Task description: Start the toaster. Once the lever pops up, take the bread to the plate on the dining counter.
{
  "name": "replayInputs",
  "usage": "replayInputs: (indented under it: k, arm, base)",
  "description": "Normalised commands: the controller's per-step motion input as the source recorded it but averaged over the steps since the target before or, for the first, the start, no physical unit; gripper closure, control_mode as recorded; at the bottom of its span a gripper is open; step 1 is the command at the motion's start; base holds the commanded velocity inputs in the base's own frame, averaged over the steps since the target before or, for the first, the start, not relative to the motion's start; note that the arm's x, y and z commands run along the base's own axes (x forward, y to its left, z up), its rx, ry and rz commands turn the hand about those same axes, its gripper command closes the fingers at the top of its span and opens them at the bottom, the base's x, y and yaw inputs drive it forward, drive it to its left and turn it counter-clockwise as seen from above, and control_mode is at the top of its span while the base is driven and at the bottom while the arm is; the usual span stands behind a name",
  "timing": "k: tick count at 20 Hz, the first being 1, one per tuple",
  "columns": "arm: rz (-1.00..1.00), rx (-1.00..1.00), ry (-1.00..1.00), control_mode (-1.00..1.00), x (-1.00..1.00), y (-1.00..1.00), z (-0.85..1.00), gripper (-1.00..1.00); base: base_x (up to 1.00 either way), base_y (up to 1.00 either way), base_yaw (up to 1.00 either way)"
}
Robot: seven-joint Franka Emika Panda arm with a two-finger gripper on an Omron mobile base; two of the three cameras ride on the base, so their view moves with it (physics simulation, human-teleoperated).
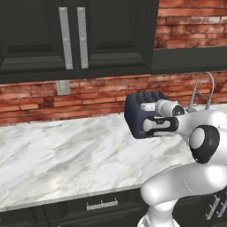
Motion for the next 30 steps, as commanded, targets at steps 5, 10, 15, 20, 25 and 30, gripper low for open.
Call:
replayInputs:
  k: [5,10,15,20,25,30]
  arm:
    - [0.0,0.0,0.0,-1.0,0.0,0.0,0.0,-1.0]
    - [0.0,0.0,0.0,-1.0,0.0,0.0,0.0,-1.0]
    - [0.0,0.0,0.0,-1.0,0.0,0.0,0.0,-1.0]
    - [0.0,0.0,0.0,-1.0,0.0,0.0,0.0,-1.0]
    - [0.0,0.0,0.0,-1.0,0.0,0.0,0.0,-1.0]
    - [0.0,0.0,0.0,-1.0,0.0,0.0,0.0,-1.0]
  base:
    - [0.0,0.0,0.0]
    - [0.0,0.0,0.0]
    - [0.0,0.0,0.0]
    - [0.0,0.0,0.0]
    - [0.0,0.0,0.0]
    - [0.0,0.0,0.0]
